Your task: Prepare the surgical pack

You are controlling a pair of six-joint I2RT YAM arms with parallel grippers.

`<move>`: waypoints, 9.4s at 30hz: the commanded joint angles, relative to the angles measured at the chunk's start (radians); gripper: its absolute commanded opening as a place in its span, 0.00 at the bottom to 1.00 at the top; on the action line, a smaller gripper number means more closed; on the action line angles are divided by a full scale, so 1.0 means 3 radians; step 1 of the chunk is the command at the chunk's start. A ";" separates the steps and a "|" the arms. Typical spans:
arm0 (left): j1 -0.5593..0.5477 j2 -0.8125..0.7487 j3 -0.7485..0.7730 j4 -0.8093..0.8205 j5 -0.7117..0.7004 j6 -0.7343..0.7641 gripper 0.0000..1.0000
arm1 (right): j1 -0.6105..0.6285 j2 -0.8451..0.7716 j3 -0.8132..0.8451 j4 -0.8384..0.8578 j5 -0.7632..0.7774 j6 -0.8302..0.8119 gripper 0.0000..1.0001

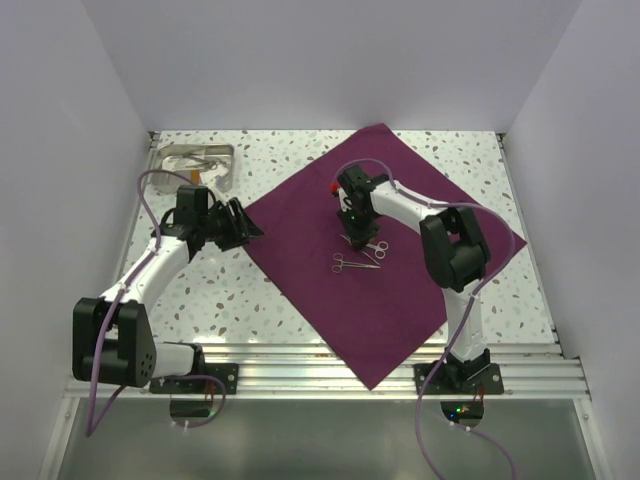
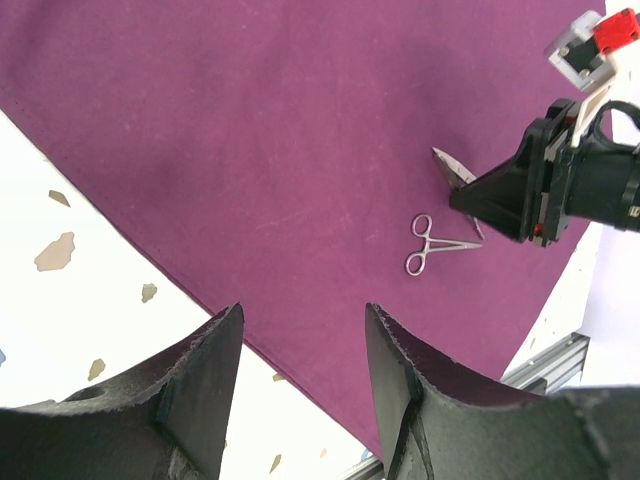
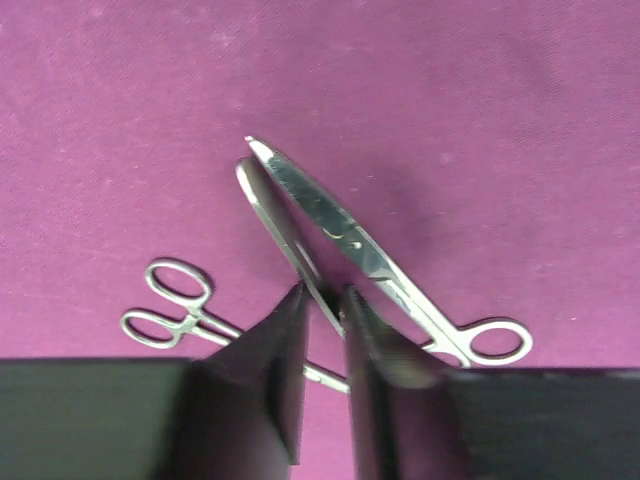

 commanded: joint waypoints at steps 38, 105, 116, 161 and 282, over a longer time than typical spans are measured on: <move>-0.0992 0.0107 -0.0339 0.1976 0.1065 -0.0961 0.57 | -0.0035 -0.1102 -0.0643 0.2440 -0.2733 0.2571 0.00; 0.0686 0.2383 0.2541 0.0672 -0.1435 -0.2129 0.65 | -0.0812 -0.0008 0.0537 0.0002 -0.0704 0.0727 0.61; 0.0353 0.1229 0.1723 0.0299 -0.1149 -0.0691 0.63 | -0.0316 0.0018 0.0492 -0.0137 -0.0028 0.0219 0.49; -0.0521 0.0475 0.0873 -0.0013 -0.0004 0.0046 0.64 | -0.0203 -0.0085 0.0496 -0.0228 0.0417 0.0214 0.00; 0.0067 0.0025 0.0500 -0.0161 -0.0218 -0.0373 0.65 | 0.0277 -0.0443 -0.0454 -0.0223 0.0222 -0.0047 0.49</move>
